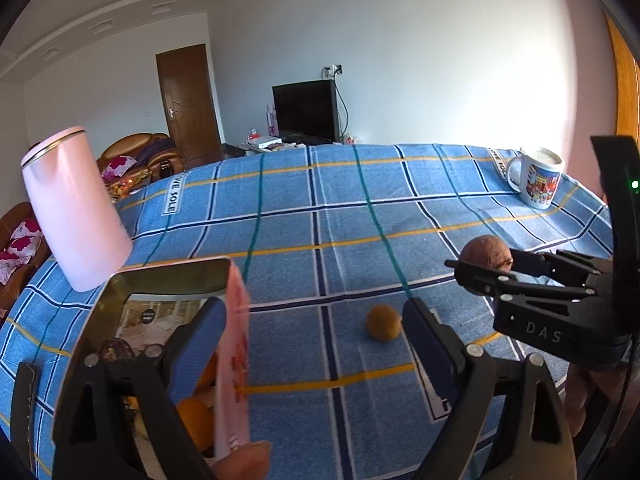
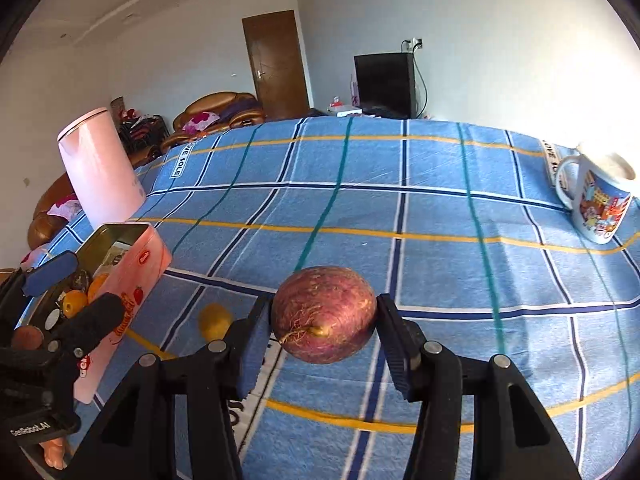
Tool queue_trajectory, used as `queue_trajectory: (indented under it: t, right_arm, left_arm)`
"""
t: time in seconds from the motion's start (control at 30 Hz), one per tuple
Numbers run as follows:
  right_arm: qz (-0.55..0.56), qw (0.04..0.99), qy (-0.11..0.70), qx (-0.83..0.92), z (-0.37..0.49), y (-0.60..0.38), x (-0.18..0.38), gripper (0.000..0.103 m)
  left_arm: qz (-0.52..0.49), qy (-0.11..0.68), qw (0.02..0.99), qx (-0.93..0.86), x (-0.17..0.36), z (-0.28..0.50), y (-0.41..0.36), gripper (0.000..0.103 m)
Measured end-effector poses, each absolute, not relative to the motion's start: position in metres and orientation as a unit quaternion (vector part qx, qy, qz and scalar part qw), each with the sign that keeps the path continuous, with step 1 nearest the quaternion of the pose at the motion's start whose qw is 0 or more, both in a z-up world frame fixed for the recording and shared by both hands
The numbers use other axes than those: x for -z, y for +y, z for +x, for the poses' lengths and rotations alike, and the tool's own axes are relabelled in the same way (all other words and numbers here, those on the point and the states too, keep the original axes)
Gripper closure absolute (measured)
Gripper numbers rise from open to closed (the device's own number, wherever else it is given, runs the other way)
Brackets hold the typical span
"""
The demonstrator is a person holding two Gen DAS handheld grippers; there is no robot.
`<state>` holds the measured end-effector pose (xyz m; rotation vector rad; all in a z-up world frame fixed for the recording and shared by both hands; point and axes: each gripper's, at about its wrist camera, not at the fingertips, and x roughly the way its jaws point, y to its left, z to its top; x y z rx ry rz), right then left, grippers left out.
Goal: Organize fruits
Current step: 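Grasp the red round fruit with the right tool while the left tool grasps the small yellow fruit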
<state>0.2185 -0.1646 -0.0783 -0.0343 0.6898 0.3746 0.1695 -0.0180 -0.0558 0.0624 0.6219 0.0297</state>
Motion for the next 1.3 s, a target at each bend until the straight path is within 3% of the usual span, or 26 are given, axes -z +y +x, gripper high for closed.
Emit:
queue_trajectory:
  t: [0.23,0.57,0.67,0.73,0.8,0.83,0.97,1.3]
  right_arm:
    - [0.025,0.934,0.312,-0.172,0.217,-0.198,0.073,0.050]
    - [0.028,0.940,0.291,-0.178,0.211,-0.196,0.070,0.049]
    - [0.029,0.940,0.288,-0.180,0.210,-0.197,0.070,0.049]
    - [0.030,0.941,0.286,-0.180,0.209,-0.197,0.069,0.049]
    - [0.032,0.941,0.283,-0.180,0.209,-0.198,0.069,0.049]
    - [0.033,0.942,0.282,-0.180,0.208,-0.198,0.068,0.049]
    - [0.036,0.944,0.274,-0.181,0.205,-0.200,0.067,0.049]
    - [0.044,0.949,0.252,-0.184,0.198,-0.204,0.063,0.049]
  left_arm:
    - [0.039,0.352,0.935,0.003,0.075,0.201,-0.042,0.013]
    - [0.029,0.398,0.917,0.018,0.091,0.221,-0.045,0.024]
    - [0.032,0.422,0.905,0.035,0.098,0.228,-0.050,0.048]
    - [0.029,0.431,0.901,0.038,0.100,0.231,-0.051,0.049]
    - [0.025,0.431,0.901,0.040,0.100,0.229,-0.049,0.066]
    - [0.022,0.431,0.901,0.044,0.100,0.229,-0.048,0.069]
    - [0.021,0.426,0.903,0.047,0.098,0.224,-0.047,0.074]
    - [0.022,0.371,0.928,0.034,0.082,0.198,-0.039,0.074]
